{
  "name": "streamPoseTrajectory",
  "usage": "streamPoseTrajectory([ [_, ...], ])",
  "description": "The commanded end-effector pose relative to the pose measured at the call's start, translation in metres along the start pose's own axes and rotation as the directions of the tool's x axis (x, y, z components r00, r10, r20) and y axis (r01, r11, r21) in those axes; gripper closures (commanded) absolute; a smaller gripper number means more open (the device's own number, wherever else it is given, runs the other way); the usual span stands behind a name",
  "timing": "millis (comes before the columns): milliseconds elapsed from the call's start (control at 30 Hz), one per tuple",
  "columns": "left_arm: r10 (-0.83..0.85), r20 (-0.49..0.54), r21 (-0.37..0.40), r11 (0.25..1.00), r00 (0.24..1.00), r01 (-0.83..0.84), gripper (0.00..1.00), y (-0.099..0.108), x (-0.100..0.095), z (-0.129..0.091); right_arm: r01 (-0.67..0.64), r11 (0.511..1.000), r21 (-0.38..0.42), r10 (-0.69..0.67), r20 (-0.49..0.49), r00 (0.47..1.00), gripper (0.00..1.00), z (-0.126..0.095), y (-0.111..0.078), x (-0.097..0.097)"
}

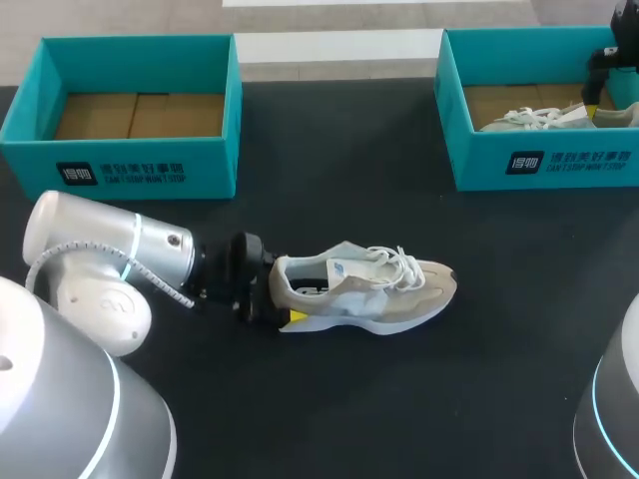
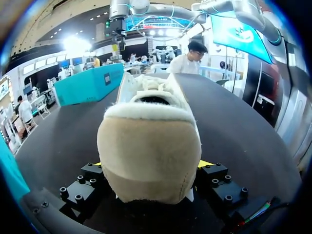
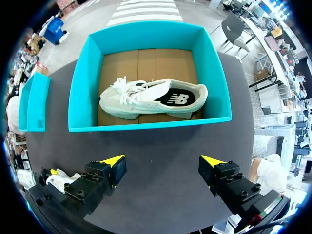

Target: Take the shoe out of the shoebox, open the shoe tongue, remove and reinsert the insole, then place the shoe into the shoebox

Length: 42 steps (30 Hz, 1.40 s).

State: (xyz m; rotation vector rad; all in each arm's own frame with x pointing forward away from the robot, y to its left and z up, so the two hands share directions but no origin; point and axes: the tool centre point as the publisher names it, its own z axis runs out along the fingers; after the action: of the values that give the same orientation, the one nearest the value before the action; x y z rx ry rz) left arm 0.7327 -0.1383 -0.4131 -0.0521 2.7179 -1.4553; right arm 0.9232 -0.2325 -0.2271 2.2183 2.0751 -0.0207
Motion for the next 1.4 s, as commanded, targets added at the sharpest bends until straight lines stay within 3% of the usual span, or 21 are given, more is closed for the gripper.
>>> streamPoseTrajectory([
  [33,0.0,-0.007,-0.007,1.0,1.0,0.0,1.0,0.004,-0.004,0.003,0.0,1.0,0.0,0.0,0.0,1.0,0.0,0.0,0.0,0.0],
  [467,0.0,-0.007,-0.007,1.0,1.0,0.0,1.0,0.004,-0.004,0.003,0.0,1.0,0.0,0.0,0.0,1.0,0.0,0.0,0.0,0.0],
  [833,0.0,-0.007,-0.007,1.0,1.0,0.0,1.0,0.004,-0.004,0.003,-0.112,0.994,-0.013,0.111,-0.031,0.993,0.0,-0.025,-0.083,0.108],
  [1100,0.0,-0.007,-0.007,1.0,1.0,0.0,1.0,0.004,-0.004,0.003,-0.014,0.999,0.041,0.014,-0.004,1.0,0.0,-0.046,-0.133,0.187],
  [1400,0.0,-0.007,-0.007,1.0,1.0,0.0,1.0,0.004,-0.004,0.003,0.001,0.998,0.055,0.0,-0.016,1.0,0.0,-0.046,-0.136,0.192],
])
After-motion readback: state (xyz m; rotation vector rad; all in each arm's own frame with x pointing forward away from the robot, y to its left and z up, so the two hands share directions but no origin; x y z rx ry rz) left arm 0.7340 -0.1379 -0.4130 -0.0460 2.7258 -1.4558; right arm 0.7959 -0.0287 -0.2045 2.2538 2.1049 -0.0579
